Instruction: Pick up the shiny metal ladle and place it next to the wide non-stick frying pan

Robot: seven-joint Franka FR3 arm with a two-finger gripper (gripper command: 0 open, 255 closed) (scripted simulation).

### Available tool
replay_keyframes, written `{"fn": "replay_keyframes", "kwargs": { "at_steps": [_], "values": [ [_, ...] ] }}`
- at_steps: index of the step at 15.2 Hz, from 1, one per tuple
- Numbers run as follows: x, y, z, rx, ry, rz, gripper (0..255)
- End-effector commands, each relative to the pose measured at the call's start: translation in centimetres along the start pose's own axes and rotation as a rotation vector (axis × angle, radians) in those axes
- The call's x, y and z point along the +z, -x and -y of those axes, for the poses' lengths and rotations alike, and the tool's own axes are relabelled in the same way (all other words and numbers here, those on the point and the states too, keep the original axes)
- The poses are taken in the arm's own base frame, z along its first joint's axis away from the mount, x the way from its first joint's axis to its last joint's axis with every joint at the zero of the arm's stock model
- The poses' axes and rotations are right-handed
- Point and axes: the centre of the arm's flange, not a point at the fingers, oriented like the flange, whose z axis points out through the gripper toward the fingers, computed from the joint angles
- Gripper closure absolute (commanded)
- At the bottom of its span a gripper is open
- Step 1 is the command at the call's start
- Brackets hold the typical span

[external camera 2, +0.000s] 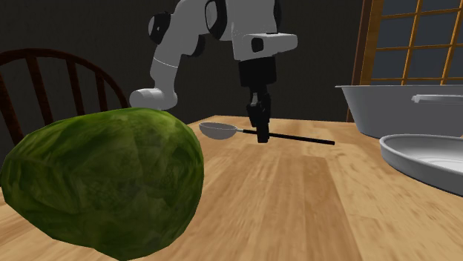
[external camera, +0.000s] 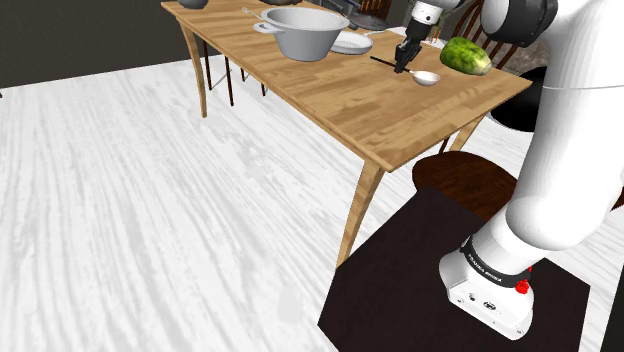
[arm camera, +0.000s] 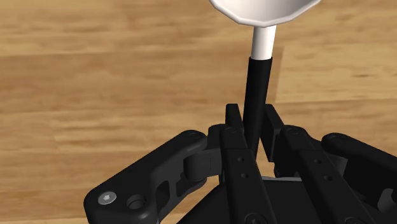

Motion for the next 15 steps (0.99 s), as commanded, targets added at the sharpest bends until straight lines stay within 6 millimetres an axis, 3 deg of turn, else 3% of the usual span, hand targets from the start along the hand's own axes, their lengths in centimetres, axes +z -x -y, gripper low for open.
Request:
{"fn": "replay_keyframes", "kwargs": {
  "at_steps": [1, 4, 5, 10, 14, 15],
  "values": [
    [0.0, 0.0, 0.0, 0.0, 0.0, 0.0, 255],
    [0.0, 0.0, 0.0, 0.0, 0.0, 0.0, 255],
    [0.0, 0.0, 0.0, 0.0, 0.0, 0.0, 0],
    [0.0, 0.0, 0.0, 0.0, 0.0, 0.0, 0],
    [-5.0, 0.0, 0.0, 0.0, 0.0, 0.0, 0],
    [-5.0, 0.0, 0.0, 0.0, 0.0, 0.0, 0]
  ]
}}
